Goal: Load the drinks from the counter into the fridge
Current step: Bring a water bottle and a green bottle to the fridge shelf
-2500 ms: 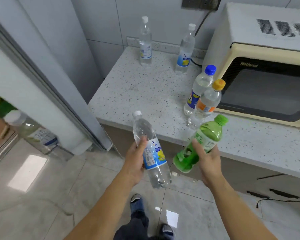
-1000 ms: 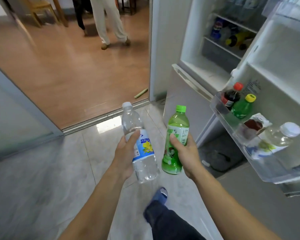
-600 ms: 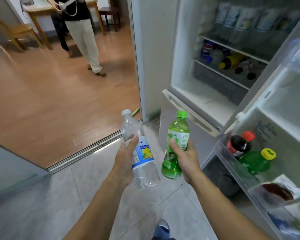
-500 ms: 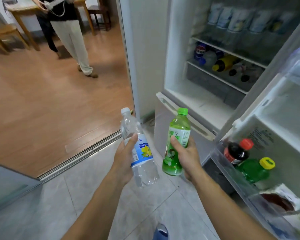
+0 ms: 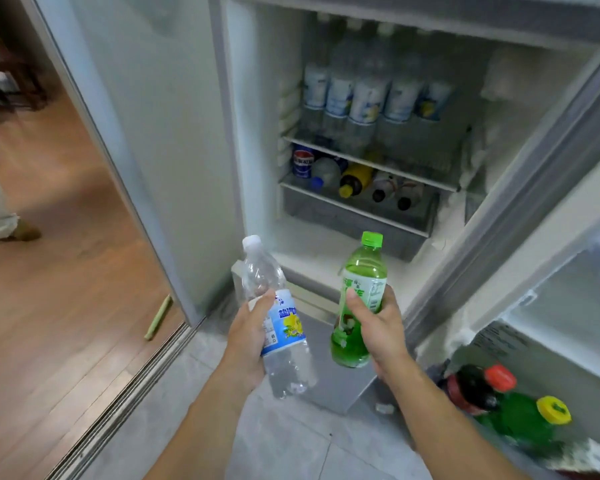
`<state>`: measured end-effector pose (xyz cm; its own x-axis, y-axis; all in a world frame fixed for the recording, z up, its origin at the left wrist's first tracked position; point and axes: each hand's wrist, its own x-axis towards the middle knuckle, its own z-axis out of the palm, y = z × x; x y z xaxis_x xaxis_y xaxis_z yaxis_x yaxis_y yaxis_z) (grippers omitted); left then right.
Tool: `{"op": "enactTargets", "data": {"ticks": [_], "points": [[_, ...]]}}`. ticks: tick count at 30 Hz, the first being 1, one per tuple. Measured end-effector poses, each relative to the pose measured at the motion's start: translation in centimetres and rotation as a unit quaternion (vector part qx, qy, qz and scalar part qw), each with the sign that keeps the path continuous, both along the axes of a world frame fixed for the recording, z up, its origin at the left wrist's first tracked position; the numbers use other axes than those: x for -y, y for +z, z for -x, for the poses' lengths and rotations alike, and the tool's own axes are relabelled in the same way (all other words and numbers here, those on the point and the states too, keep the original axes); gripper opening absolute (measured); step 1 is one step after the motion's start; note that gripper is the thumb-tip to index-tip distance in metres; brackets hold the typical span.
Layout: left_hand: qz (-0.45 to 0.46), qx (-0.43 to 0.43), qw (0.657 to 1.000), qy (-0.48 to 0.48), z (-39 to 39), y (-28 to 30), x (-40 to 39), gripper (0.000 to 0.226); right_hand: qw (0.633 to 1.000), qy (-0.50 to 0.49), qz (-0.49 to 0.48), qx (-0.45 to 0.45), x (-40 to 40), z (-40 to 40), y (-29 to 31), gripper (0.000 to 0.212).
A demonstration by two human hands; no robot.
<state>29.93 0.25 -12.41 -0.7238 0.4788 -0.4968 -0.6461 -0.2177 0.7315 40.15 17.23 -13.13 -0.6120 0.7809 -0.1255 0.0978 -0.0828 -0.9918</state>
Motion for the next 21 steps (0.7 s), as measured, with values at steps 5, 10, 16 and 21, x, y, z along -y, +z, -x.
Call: {"op": "enactTargets", "data": {"ticks": [5,10,16,21], "points": [[-0.021,-0.076,0.995,-0.058,7.2,3.4,-3.0,0.044,0.996,-0.078,-0.042,-0.023,-1.7,4.7,4.3,0.026],[-0.051,-0.137,0.984,-0.101,11.2,6.8,-6.7,0.018,0.981,-0.164,-0.091,-0.046,-4.8,8.3,9.0,0.034],[-0.063,-0.184,0.97,-0.146,13.9,9.1,-11.8,0.021,0.947,-0.273,-0.135,-0.097,-10.8,13.0,13.6,0.036],[-0.073,-0.204,0.961,-0.169,16.0,10.5,-15.9,0.028,0.925,-0.313,-0.122,-0.175,-16.8,16.9,15.5,0.041]]}}
